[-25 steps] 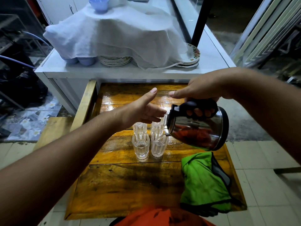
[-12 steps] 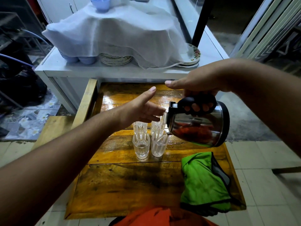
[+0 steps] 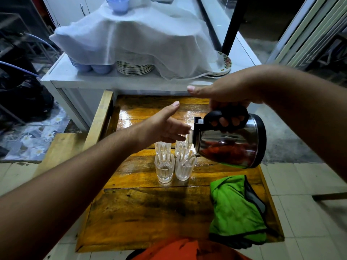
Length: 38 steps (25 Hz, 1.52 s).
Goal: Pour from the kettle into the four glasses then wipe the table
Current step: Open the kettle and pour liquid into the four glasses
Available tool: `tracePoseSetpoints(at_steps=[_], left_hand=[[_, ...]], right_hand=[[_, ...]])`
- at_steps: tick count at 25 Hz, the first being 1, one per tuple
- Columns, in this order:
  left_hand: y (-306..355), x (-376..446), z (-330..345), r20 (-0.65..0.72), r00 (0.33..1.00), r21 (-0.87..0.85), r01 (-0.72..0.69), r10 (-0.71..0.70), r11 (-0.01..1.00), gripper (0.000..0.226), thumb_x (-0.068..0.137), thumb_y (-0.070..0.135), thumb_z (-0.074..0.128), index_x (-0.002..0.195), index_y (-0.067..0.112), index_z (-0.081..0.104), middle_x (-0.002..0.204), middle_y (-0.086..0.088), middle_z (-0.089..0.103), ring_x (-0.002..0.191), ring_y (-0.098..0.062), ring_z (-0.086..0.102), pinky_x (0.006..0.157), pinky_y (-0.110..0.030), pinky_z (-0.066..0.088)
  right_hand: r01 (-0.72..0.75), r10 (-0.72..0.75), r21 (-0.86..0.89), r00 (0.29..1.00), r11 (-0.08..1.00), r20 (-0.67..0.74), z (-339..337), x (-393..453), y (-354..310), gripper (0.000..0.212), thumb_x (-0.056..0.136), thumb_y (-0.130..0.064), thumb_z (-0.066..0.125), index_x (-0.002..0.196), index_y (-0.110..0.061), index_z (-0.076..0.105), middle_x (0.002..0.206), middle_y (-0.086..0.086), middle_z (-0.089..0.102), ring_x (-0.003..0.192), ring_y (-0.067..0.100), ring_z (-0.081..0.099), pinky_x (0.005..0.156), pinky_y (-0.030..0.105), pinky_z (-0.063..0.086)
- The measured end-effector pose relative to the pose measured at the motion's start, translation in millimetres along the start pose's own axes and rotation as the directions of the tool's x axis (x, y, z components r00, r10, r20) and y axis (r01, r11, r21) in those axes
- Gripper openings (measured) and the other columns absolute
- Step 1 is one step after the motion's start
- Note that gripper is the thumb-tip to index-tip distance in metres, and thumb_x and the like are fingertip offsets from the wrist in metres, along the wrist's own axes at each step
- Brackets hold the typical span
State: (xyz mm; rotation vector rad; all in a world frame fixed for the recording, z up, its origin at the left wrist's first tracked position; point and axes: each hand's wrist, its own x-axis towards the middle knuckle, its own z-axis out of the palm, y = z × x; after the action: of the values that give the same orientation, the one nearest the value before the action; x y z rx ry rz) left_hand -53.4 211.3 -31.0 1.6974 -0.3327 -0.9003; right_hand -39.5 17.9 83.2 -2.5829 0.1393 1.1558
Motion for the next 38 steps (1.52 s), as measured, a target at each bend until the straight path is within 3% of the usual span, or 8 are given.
tracePoseSetpoints(at_steps=[22,27,31,35,38], left_hand=[[-3,-4,-2,-0.018,1.0,0.018,-0.018,0.018,1.0,0.082,0.085,0.069,0.021,0.132,0.016,0.063,0.133,-0.002,0.066,0.121,-0.014,0.063,0.107,-0.036,0.041],[3,6,7,0.006,1.0,0.107,-0.002,0.002,0.994,0.085,0.09,0.068,0.016,0.141,0.011,0.053,0.147,-0.008,0.054,0.133,-0.014,0.052,0.116,-0.034,0.032],[10,25,12,0.079,0.996,0.183,0.035,-0.05,0.983,0.094,0.084,0.073,0.011,0.142,0.013,0.053,0.148,-0.006,0.052,0.137,-0.014,0.048,0.12,-0.04,0.026],[26,46,25,0.076,0.99,0.264,0.094,-0.118,0.96,0.1,0.081,0.076,0.007,0.137,0.011,0.058,0.144,-0.01,0.057,0.134,-0.017,0.051,0.119,-0.039,0.028],[42,59,37,0.066,0.986,0.34,0.124,-0.155,0.932,0.098,0.092,0.072,-0.002,0.137,0.009,0.058,0.143,-0.012,0.057,0.133,-0.019,0.052,0.118,-0.037,0.03]], right_hand=[[0.063,-0.06,0.02,0.993,0.998,-0.104,3,3,4,0.106,0.08,-0.087,0.018,0.09,0.001,0.075,0.057,0.009,0.066,0.044,0.022,0.059,0.053,0.026,0.046],[0.138,-0.114,0.143,0.98,0.98,-0.16,13,12,44,0.095,0.084,-0.082,0.025,0.084,-0.001,0.075,0.055,0.007,0.068,0.047,0.021,0.061,0.056,0.029,0.05],[0.199,-0.174,0.291,0.978,0.936,-0.111,25,18,89,0.086,0.084,-0.079,0.033,0.084,-0.004,0.075,0.062,0.007,0.068,0.054,0.022,0.062,0.055,0.029,0.05],[0.28,-0.284,0.427,0.957,0.86,-0.057,38,25,129,0.072,0.083,-0.073,0.044,0.083,-0.006,0.072,0.067,0.008,0.067,0.056,0.021,0.063,0.052,0.028,0.05],[0.314,-0.38,0.569,0.925,0.76,-0.003,43,29,161,0.057,0.086,-0.061,0.054,0.088,-0.007,0.074,0.076,0.01,0.07,0.066,0.022,0.065,0.063,0.03,0.054]])
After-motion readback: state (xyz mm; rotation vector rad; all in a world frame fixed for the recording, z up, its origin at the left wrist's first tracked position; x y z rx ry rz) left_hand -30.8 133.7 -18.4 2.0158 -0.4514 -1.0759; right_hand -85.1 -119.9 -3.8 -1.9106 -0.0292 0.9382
